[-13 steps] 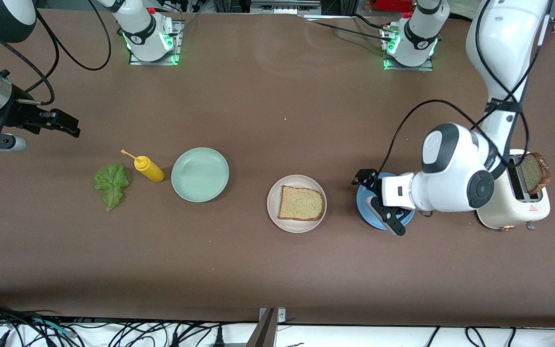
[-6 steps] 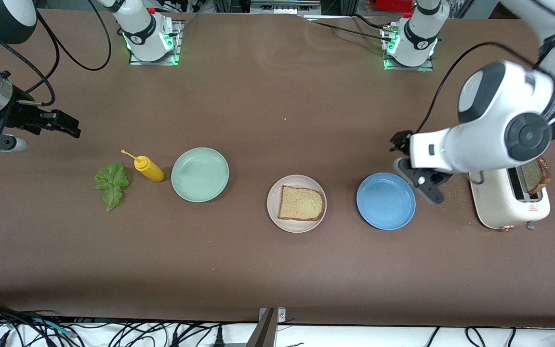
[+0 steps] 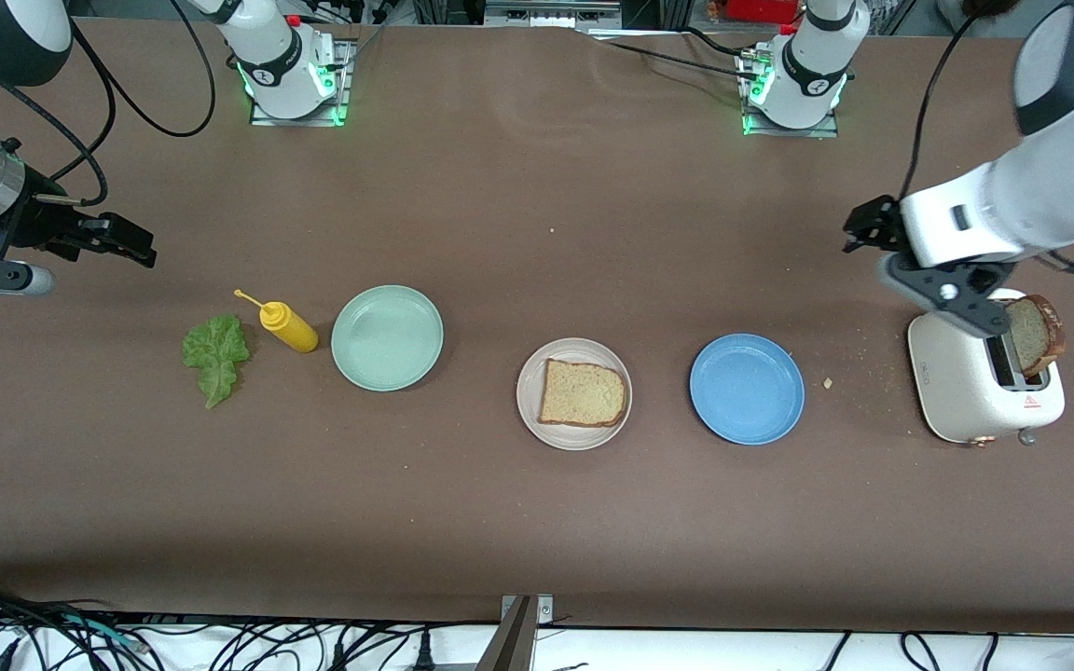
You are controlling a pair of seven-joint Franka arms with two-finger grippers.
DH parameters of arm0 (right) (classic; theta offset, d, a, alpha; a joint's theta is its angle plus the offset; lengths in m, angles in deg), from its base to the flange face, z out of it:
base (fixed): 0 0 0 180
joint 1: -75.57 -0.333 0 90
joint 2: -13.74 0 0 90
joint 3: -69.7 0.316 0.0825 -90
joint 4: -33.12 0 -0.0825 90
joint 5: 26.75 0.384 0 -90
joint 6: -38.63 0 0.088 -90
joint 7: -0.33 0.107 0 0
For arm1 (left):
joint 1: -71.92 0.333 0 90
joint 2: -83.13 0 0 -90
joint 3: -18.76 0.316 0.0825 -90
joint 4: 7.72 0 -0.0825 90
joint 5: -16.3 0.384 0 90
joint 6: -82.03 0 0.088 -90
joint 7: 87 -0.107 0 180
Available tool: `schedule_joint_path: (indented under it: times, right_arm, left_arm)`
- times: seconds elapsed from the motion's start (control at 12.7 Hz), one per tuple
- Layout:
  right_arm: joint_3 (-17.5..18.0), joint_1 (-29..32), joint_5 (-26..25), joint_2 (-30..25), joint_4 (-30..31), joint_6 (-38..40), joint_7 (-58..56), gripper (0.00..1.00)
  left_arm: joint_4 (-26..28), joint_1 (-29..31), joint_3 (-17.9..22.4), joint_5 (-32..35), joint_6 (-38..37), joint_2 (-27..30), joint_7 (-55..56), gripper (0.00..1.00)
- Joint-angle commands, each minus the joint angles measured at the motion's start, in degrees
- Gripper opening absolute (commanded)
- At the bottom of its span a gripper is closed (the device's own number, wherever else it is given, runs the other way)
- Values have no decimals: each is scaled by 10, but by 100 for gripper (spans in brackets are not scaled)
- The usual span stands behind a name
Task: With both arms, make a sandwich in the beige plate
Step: 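Release the bread on the beige plate and raise the left gripper, then move the right gripper toward the yellow squeeze bottle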
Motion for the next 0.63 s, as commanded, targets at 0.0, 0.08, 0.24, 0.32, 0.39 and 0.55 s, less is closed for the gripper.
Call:
schedule_joint_path:
  times: [0.0,0.08,0.24,0.32,0.39,0.55]
  right_arm:
    - [-1,0,6,-1,1,-3,-8,100]
    - [-1,0,6,-1,2,-3,-8,100]
    - [0,0,7,-1,1,-4,-8,100]
    - [0,-1,14,-1,1,-4,-8,100]
    - [0,-1,15,-1,1,-4,-8,100]
    - [1,-1,14,2,1,-4,-8,100]
  left_arm:
    - [44,3,1,29,5,45,57,100]
    - [52,4,1,29,9,53,59,100]
    - [67,3,12,23,25,69,50,100]
    - [70,-4,24,23,24,74,56,100]
    - [75,-8,24,28,25,81,58,100]
    - [75,-16,28,24,32,83,59,100]
